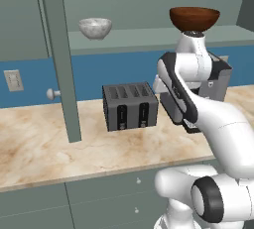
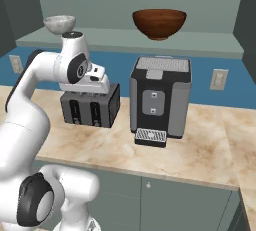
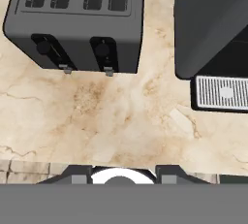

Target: Take the smaller bowl and place it next to the appetizer plate on the dining counter , and place the larger bowl next to the plate with cooked food.

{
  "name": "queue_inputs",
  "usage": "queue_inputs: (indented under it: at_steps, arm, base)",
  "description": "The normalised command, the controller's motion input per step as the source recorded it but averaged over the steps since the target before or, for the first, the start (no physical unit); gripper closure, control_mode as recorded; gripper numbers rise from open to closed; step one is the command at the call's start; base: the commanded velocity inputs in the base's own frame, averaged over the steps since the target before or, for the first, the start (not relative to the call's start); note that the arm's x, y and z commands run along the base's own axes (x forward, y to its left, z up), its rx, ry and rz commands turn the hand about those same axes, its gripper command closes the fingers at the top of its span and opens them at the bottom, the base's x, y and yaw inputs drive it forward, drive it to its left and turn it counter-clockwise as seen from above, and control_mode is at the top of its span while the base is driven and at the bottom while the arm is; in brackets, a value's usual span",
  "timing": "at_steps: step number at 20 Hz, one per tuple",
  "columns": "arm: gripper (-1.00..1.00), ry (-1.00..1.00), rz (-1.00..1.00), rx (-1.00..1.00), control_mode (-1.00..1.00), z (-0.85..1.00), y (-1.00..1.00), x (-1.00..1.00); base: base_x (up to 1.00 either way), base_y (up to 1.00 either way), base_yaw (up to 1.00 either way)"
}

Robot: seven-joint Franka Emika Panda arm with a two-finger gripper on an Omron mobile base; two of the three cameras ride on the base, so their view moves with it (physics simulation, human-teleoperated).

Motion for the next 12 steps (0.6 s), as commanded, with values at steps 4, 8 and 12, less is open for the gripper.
queue_inputs:
  at_steps: [4, 8, 12]
  arm:
    - [-1.0, -0.02, -0.04, 0.0, -1.0, 0.0, 0.0, -0.13]
    - [-1.0, -0.19, -0.04, 0.0, -1.0, 0.06, -0.06, -0.41]
    - [-1.0, -0.26, -0.06, 0.0, -1.0, 0.24, 0.0, -0.3]
  base:
    - [0.0, 0.0, 0.0]
    - [0.0, 0.0, 0.0]
    - [0.0, 0.0, 0.0]
